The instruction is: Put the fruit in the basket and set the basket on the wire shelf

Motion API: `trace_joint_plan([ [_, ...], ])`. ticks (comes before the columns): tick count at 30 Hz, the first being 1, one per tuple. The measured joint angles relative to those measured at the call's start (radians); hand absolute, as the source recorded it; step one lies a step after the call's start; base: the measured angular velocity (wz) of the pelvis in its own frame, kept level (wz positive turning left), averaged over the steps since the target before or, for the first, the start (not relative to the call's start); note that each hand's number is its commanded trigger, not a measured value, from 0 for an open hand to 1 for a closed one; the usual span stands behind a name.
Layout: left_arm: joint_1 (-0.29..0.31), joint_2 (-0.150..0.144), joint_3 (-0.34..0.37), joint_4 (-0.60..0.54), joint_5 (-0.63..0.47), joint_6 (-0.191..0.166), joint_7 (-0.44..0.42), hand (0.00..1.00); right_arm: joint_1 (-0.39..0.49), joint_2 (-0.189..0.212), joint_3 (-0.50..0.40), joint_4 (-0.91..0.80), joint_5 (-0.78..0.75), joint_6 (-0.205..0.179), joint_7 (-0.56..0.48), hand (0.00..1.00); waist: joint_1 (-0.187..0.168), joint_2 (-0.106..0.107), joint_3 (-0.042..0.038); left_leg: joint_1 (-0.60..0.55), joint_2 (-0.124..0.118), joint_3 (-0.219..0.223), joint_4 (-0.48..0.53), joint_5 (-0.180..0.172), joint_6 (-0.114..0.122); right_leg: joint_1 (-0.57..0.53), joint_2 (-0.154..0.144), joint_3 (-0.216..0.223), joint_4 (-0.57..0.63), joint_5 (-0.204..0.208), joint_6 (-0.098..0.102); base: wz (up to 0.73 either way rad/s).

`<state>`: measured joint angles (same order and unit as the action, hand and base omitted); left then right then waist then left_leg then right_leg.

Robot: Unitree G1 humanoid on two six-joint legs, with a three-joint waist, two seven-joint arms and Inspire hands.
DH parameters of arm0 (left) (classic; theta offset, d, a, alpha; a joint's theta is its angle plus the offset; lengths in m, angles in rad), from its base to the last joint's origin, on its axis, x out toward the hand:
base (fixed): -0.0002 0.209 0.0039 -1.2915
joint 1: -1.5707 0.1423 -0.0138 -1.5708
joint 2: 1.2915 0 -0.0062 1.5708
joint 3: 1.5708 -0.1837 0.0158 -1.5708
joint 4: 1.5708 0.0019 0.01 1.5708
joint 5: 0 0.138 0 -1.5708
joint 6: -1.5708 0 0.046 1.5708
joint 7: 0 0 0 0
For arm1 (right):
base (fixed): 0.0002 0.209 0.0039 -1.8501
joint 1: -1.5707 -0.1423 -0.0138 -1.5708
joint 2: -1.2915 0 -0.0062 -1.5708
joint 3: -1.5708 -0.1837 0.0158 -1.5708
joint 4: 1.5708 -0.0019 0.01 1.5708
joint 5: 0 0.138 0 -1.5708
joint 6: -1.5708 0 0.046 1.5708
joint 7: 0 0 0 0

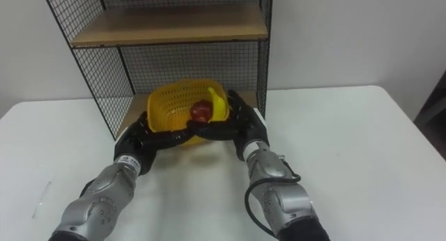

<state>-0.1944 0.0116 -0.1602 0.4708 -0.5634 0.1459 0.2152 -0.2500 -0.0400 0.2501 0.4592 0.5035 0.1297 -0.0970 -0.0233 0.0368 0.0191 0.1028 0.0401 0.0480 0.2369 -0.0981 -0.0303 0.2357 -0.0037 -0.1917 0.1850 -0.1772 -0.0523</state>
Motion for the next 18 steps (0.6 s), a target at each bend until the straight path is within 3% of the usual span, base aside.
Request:
trace_joint_plan([
  [3, 0.000, -0.001, 0.000, -0.003, -0.001, 0.000, 0.017, 0.00, 0.000, -0.001, 0.000, -0.001, -0.004, 0.000, 0.000, 0.00, 0.000, 0.006, 0.0008, 0.011, -0.001, -0.001, -0.004, 0.001, 0.000, 0.010, -0.001, -0.002, -0.001, -0.001, 0.002, 0.01],
  [8, 0.001, 0.003, 0.002, -0.062, -0.001, -0.001, 0.026, 0.00, 0.031, -0.004, -0.021, -0.050, -0.006, -0.003, 0.001, 0.00, -0.005, 0.020, -0.0094, 0.014, -0.007, -0.012, -0.005, 0.004, 0.001, 0.017, -0.005, -0.011, 0.000, -0.004, 0.006, 0.08],
  [18, 0.015, 0.006, 0.002, -0.130, 0.007, -0.004, 0.032, 0.00, 0.109, -0.010, -0.086, -0.140, -0.035, -0.008, 0.001, 0.00, -0.024, 0.021, -0.0095, 0.012, -0.018, -0.019, -0.010, 0.007, 0.006, 0.018, -0.016, -0.021, 0.000, -0.008, 0.017, 0.04],
])
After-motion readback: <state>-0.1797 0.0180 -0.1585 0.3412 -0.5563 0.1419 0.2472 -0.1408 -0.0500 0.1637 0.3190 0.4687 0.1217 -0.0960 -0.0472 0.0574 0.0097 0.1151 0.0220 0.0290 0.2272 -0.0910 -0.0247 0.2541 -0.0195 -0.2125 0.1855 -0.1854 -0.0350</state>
